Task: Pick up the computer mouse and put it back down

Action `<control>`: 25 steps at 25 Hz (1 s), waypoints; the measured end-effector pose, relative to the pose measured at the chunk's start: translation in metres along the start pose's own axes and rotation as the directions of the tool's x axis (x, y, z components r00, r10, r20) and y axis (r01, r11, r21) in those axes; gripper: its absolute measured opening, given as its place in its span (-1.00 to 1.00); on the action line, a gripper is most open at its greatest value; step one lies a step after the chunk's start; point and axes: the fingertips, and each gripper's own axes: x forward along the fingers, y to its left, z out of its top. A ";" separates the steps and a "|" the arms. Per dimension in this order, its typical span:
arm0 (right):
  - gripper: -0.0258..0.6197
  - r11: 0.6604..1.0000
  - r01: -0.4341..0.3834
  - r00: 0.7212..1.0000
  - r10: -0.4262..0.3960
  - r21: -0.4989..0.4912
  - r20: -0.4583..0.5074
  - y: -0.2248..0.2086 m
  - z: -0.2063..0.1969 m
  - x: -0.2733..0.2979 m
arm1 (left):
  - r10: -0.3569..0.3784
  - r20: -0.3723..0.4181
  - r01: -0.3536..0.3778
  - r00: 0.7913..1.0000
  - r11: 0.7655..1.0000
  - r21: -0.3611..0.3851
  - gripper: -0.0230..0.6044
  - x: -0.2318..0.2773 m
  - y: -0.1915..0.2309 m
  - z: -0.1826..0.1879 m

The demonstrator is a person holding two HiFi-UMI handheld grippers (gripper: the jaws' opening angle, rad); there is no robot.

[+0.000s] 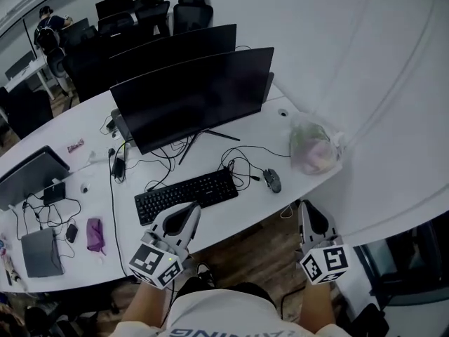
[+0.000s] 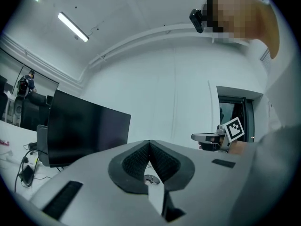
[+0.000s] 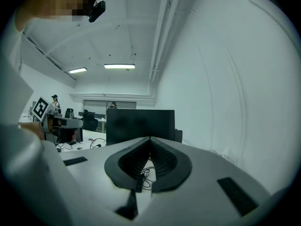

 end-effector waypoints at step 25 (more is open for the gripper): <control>-0.44 1.000 0.011 0.960 -0.013 -0.010 -0.281 -0.092 -0.107 0.111 | 0.131 -0.102 -0.135 0.986 0.990 -0.030 -0.91 0.076 0.021 -0.029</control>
